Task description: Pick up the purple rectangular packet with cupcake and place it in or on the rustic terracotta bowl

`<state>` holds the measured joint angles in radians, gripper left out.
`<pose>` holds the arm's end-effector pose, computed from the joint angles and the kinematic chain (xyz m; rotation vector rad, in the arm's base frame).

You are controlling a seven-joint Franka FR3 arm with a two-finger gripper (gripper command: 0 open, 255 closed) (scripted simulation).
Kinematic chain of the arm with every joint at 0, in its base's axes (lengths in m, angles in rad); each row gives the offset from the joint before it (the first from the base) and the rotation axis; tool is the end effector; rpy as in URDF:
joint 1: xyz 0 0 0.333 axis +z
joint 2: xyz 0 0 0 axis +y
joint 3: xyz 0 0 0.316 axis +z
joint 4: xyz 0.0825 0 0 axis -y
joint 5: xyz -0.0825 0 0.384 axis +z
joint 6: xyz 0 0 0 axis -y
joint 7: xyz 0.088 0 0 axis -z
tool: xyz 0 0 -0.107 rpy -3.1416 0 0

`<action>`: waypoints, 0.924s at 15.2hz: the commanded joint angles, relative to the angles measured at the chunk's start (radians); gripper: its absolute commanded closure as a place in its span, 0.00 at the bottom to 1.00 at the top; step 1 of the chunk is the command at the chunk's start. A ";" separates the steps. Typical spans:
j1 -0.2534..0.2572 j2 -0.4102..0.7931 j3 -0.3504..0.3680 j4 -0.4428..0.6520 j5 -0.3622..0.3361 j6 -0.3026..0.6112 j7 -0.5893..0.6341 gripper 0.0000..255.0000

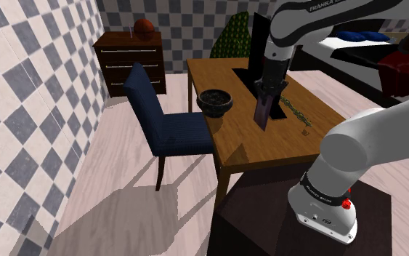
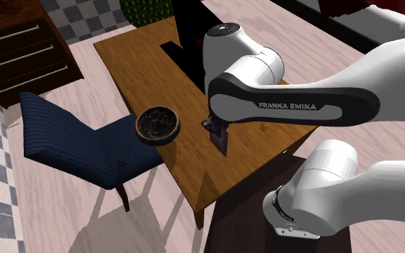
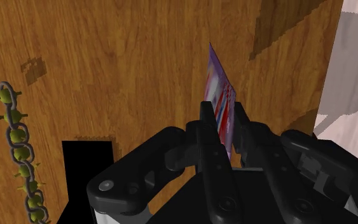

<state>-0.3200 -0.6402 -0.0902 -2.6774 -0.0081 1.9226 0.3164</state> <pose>0.3055 -0.1321 0.4196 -2.8974 1.0616 0.1770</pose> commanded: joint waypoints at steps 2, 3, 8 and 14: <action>0.000 -0.017 0.003 0.031 0.001 -0.048 0.003 1.00; 0.000 -0.021 0.003 0.042 0.001 -0.063 0.003 1.00; 0.001 -0.036 0.006 0.100 0.002 -0.136 0.006 1.00; 0.002 -0.045 0.009 0.175 0.004 -0.220 0.009 1.00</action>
<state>-0.3180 -0.6882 -0.0810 -2.5177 -0.0040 1.7151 0.3256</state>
